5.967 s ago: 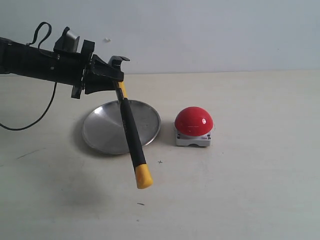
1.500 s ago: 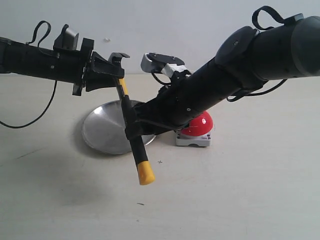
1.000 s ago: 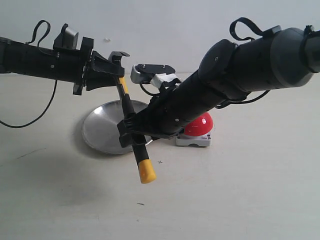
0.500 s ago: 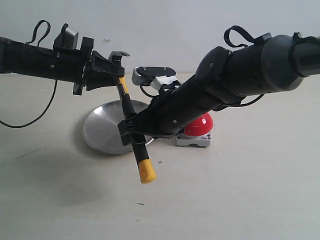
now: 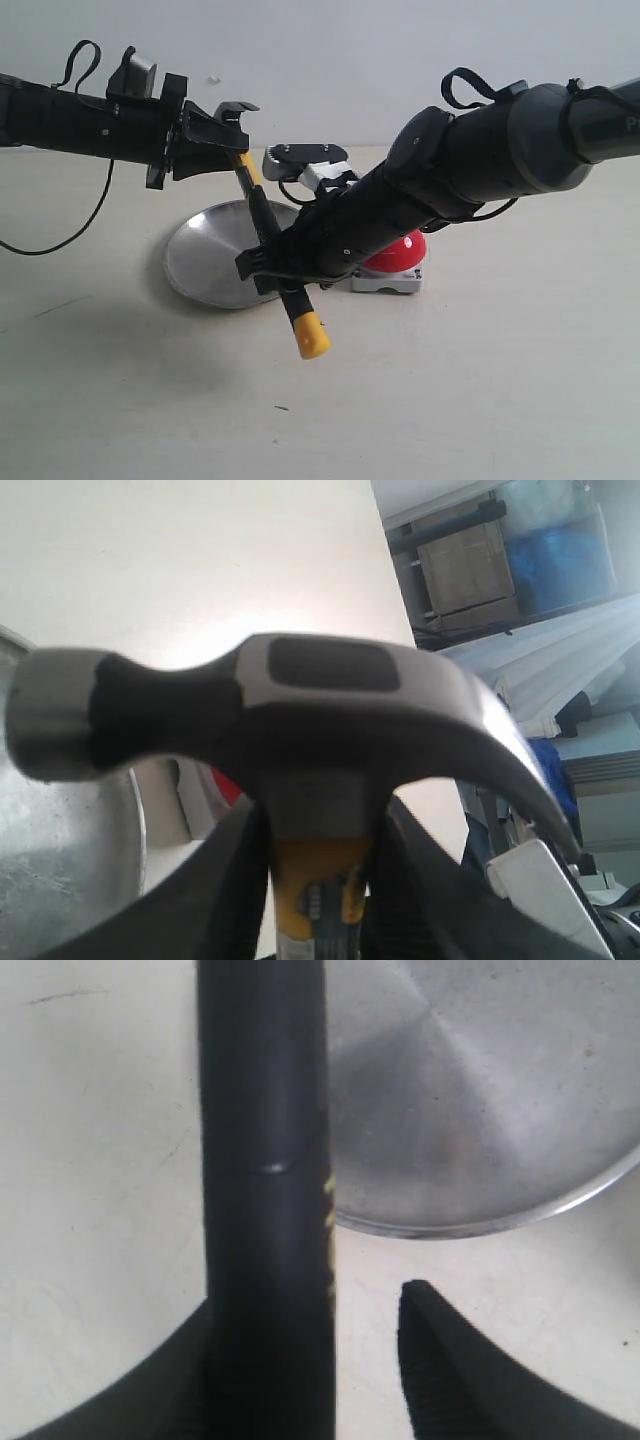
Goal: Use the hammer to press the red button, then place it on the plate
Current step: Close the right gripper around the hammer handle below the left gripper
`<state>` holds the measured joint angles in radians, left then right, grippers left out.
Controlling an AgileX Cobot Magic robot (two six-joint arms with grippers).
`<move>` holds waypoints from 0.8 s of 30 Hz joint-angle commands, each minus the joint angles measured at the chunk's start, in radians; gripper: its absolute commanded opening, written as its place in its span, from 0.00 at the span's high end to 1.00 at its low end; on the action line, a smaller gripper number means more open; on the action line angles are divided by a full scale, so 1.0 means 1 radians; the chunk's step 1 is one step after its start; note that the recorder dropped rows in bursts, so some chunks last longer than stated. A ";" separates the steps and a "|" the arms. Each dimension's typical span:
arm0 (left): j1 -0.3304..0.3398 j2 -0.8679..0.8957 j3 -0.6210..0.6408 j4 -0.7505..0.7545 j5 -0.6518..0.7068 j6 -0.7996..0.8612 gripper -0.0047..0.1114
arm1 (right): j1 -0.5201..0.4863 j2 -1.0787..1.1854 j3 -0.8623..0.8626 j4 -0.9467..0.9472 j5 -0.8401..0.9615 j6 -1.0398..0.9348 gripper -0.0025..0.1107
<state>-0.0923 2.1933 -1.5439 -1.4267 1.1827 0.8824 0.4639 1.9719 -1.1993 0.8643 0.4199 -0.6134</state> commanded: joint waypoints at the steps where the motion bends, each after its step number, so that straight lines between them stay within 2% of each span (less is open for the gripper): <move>1: 0.000 -0.024 -0.003 -0.072 0.038 0.001 0.96 | 0.002 -0.002 -0.007 0.000 0.003 -0.030 0.83; 3: 0.000 -0.024 -0.003 -0.072 0.038 0.001 0.96 | 0.002 -0.002 -0.007 0.000 0.011 -0.032 0.98; 8: 0.000 -0.024 -0.003 -0.057 0.038 -0.001 0.94 | 0.002 -0.002 -0.007 0.044 0.004 -0.058 0.98; 11: 0.000 -0.024 -0.003 -0.048 0.038 -0.001 0.85 | 0.002 -0.002 -0.007 0.050 -0.005 -0.060 0.98; 19: 0.002 -0.024 -0.003 -0.048 0.038 -0.001 0.54 | 0.002 -0.002 -0.007 0.061 -0.028 -0.074 0.98; 21: 0.002 -0.024 -0.003 -0.039 0.038 -0.001 0.50 | 0.002 -0.002 -0.007 0.065 -0.043 -0.074 0.98; 24: 0.004 -0.024 -0.003 -0.017 0.038 -0.001 0.49 | 0.002 -0.002 -0.007 0.078 -0.056 -0.074 0.98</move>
<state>-0.0923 2.1916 -1.5439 -1.4272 1.1829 0.8824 0.4639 1.9719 -1.1993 0.9162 0.4123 -0.6780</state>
